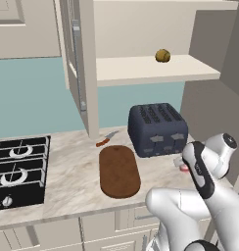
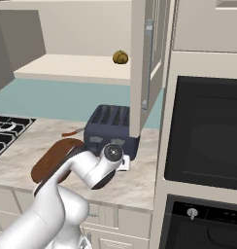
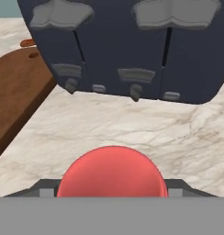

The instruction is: Pick the bread, place it on the cutting board, pick the jam, place it on the counter, and close the cabinet.

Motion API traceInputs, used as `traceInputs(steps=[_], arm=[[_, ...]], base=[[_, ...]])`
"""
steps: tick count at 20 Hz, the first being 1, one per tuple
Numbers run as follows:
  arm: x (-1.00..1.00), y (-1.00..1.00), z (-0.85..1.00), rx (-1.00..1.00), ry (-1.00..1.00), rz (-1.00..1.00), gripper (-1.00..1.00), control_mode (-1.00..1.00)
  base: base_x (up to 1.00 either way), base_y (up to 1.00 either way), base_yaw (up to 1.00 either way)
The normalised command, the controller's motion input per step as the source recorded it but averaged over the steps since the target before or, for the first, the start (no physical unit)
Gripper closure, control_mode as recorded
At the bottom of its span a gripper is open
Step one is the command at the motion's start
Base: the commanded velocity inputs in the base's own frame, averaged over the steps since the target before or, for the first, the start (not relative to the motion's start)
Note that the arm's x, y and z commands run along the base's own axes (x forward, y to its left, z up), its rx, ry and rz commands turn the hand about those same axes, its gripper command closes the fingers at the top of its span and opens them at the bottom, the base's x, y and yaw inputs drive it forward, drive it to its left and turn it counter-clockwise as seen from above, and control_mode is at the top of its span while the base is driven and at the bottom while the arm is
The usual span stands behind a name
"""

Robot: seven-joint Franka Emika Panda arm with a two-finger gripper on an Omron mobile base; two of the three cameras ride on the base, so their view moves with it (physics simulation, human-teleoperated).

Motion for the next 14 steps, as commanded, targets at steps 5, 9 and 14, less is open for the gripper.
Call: traceInputs(steps=[5, 9, 14], arm=[[0.21, 0.07, -0.12, 0.0, 0.0, -0.05, 1.0, -1.0], [0.14, 0.04, -0.12, 0.0, 0.0, -0.05, 1.0, -1.0], [0.09, 0.01, -0.15, 0.0, -0.02, -0.05, 1.0, -1.0]], base=[[0.0, 0.0, 0.0], [0.0, 0.0, 0.0], [0.0, 0.0, 0.0]])
